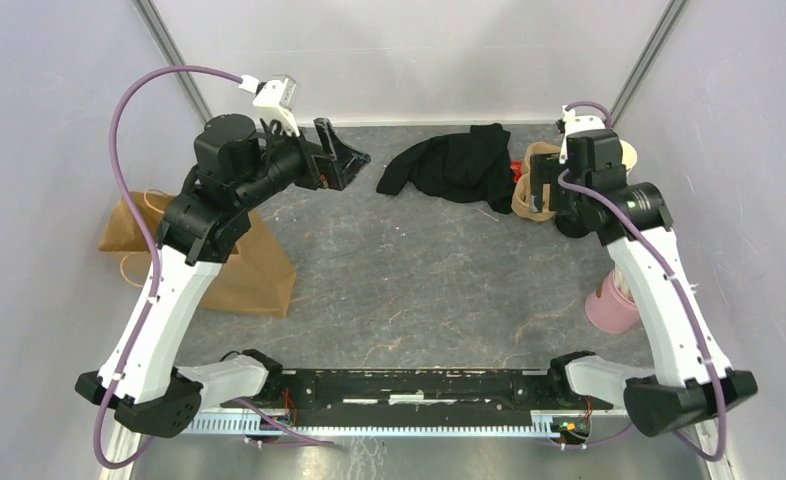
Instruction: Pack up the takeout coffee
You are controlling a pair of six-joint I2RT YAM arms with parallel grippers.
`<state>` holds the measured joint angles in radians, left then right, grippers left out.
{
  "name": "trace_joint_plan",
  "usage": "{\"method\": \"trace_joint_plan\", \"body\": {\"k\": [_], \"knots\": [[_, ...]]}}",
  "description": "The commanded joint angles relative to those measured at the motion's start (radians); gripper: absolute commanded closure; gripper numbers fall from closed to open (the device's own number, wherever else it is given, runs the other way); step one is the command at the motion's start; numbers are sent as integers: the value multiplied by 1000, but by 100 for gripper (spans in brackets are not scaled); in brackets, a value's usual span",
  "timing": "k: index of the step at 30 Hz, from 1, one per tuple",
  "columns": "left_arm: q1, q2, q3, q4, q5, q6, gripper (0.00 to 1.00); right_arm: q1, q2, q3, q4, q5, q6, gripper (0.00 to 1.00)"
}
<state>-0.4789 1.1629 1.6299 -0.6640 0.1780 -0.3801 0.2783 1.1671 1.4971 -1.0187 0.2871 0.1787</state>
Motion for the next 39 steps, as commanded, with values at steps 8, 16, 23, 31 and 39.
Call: {"method": "trace_joint_plan", "body": {"k": [8,16,23,31,39], "knots": [[-33,-77,-8,9,1,84,0,-335,106,-144,223,-234,-12,19],[-67,-32,10,0,-14,100,0,-414,183,-222,388,-273,24,24],[-87,62,93,-32,-71,145,0,-437,274,-262,482,-285,54,31],[-118,145,107,-25,-108,181,0,-458,323,-144,488,-243,35,33],[-219,164,105,-28,-229,277,0,-472,417,97,502,-172,-48,31]]}}
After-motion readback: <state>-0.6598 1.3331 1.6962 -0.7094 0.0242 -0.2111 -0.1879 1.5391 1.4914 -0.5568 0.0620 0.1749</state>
